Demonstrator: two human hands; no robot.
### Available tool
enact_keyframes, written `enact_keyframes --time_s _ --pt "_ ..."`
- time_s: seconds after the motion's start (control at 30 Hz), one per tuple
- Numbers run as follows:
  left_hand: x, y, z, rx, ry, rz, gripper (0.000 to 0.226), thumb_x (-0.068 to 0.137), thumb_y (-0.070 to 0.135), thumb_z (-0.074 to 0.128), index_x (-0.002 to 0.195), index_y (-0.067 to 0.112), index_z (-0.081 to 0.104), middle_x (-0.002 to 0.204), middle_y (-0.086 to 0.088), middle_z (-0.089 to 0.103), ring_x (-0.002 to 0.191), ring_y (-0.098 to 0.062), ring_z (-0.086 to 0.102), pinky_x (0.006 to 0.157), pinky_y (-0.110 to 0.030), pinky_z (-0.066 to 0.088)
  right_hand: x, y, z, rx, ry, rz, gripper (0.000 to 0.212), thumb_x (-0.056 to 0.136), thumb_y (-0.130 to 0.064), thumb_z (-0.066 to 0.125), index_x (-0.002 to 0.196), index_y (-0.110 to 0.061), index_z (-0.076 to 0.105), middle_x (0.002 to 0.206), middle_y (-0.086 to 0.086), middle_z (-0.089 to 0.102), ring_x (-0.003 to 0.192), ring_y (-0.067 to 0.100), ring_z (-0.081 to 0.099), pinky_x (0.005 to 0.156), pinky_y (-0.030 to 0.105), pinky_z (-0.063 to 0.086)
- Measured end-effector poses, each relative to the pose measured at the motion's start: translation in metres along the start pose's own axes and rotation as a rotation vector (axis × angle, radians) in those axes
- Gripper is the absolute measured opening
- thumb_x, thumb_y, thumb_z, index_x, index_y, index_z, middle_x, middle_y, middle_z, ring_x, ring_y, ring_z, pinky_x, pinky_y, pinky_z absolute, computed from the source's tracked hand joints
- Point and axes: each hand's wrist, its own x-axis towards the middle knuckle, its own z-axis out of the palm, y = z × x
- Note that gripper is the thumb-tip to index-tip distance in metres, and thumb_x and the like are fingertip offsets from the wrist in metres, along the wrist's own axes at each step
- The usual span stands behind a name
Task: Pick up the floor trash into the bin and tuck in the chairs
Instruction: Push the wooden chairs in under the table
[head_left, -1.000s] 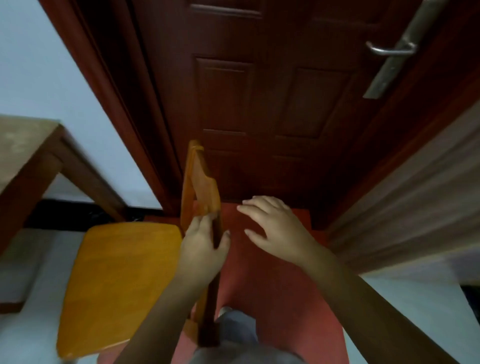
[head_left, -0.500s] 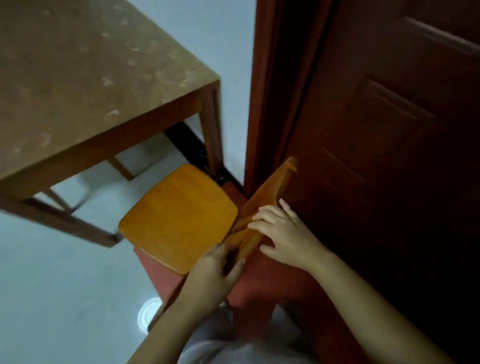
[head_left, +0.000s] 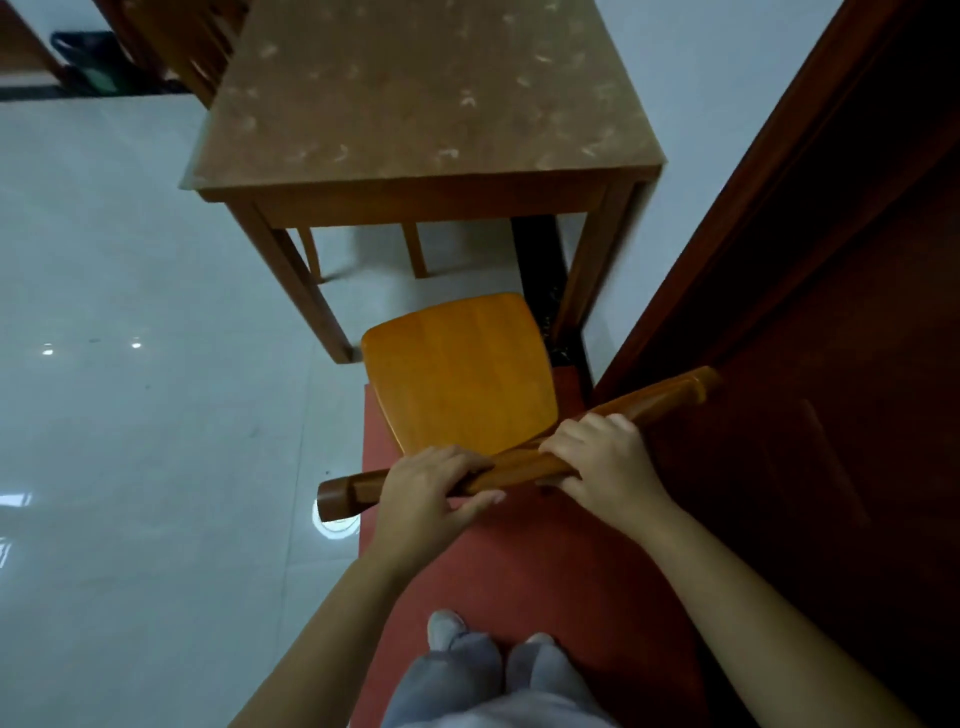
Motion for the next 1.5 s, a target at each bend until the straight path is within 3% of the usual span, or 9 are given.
enact_keyframes --time_s 0.17,0.37,0.47,0.57,0.77,0.97,1.13,1.3,1.5 --pt "0.005 -0.006 0.004 0.058 0.032 0.085 0.025 0.079 0.044 0.06 0.098 0.026 0.059 0.085 0.01 0.063 0.073 -0.011 0.058 0.058 -0.029 0.043 0.004 0.006 0.002 -0.042 0.077 -0.059 0.023 0.063 -0.038 0.072 0.08 -0.024 0.067 0.072 -0.007 0.064 0.064 0.017 0.059 0.059 0.032 0.042" --pt "0.006 -0.01 0.008 0.097 0.096 0.102 0.02 0.084 0.04 0.058 0.093 0.022 0.062 0.081 0.007 0.063 0.069 -0.014 0.056 0.055 -0.03 0.039 0.008 0.011 0.006 -0.039 0.097 -0.066 0.034 0.053 -0.029 0.086 0.081 -0.022 0.068 0.072 -0.008 0.063 0.064 0.016 0.058 0.06 0.03 0.041" --pt "0.019 -0.014 0.0 0.112 0.098 0.108 0.019 0.083 0.04 0.06 0.093 0.024 0.06 0.079 0.007 0.062 0.067 -0.013 0.054 0.054 -0.03 0.039 0.023 0.013 -0.002 -0.028 0.113 -0.079 0.019 0.07 -0.038 0.068 0.081 -0.022 0.066 0.072 -0.007 0.063 0.065 0.016 0.057 0.062 0.031 0.04" --pt "0.022 -0.015 -0.003 0.095 0.074 0.085 0.02 0.08 0.04 0.061 0.09 0.023 0.062 0.078 0.009 0.061 0.066 -0.012 0.054 0.054 -0.028 0.039 0.025 0.012 -0.006 -0.022 0.082 -0.076 0.027 0.075 -0.045 0.052 0.079 -0.022 0.066 0.071 -0.007 0.062 0.064 0.016 0.056 0.061 0.032 0.042" --pt "0.008 -0.009 0.004 0.035 0.033 0.071 0.018 0.075 0.036 0.065 0.088 0.024 0.062 0.076 0.009 0.061 0.066 -0.011 0.055 0.054 -0.032 0.044 0.008 0.005 -0.002 0.023 0.007 -0.021 0.023 0.063 -0.032 0.077 0.08 -0.022 0.066 0.073 -0.007 0.061 0.065 0.016 0.056 0.06 0.031 0.042" --pt "0.007 -0.009 0.0 0.063 0.018 0.077 0.021 0.072 0.04 0.064 0.085 0.024 0.064 0.074 0.011 0.061 0.066 -0.01 0.056 0.052 -0.028 0.044 0.006 -0.003 -0.004 0.027 -0.015 0.029 0.021 0.065 -0.035 0.069 0.082 -0.023 0.068 0.075 -0.005 0.062 0.068 0.019 0.058 0.063 0.034 0.044" --pt "0.005 -0.008 -0.003 0.007 -0.103 0.013 0.022 0.074 0.032 0.073 0.094 0.025 0.064 0.083 0.01 0.065 0.075 -0.009 0.059 0.058 -0.026 0.047 0.007 -0.006 -0.011 0.034 -0.167 0.029 0.021 0.076 -0.038 0.067 0.094 -0.026 0.064 0.089 -0.005 0.06 0.085 0.016 0.054 0.076 0.033 0.04" --pt "0.021 -0.004 -0.008 -0.037 -0.348 -0.008 0.023 0.083 0.035 0.064 0.104 0.028 0.058 0.092 0.007 0.063 0.082 -0.011 0.057 0.075 -0.037 0.05 0.017 -0.001 -0.022 0.122 -0.313 0.073 0.021 0.074 -0.049 0.064 0.09 -0.035 0.064 0.086 -0.014 0.062 0.082 0.005 0.053 0.074 0.028 0.042" --pt "0.032 -0.007 -0.006 -0.348 -0.492 -0.085 0.022 0.072 0.038 0.067 0.092 0.033 0.059 0.095 0.011 0.062 0.091 -0.008 0.059 0.084 -0.038 0.051 0.017 0.003 -0.018 0.169 -0.312 0.139 0.024 0.068 -0.053 0.068 0.088 -0.041 0.066 0.082 -0.015 0.065 0.081 0.003 0.055 0.075 0.028 0.044"
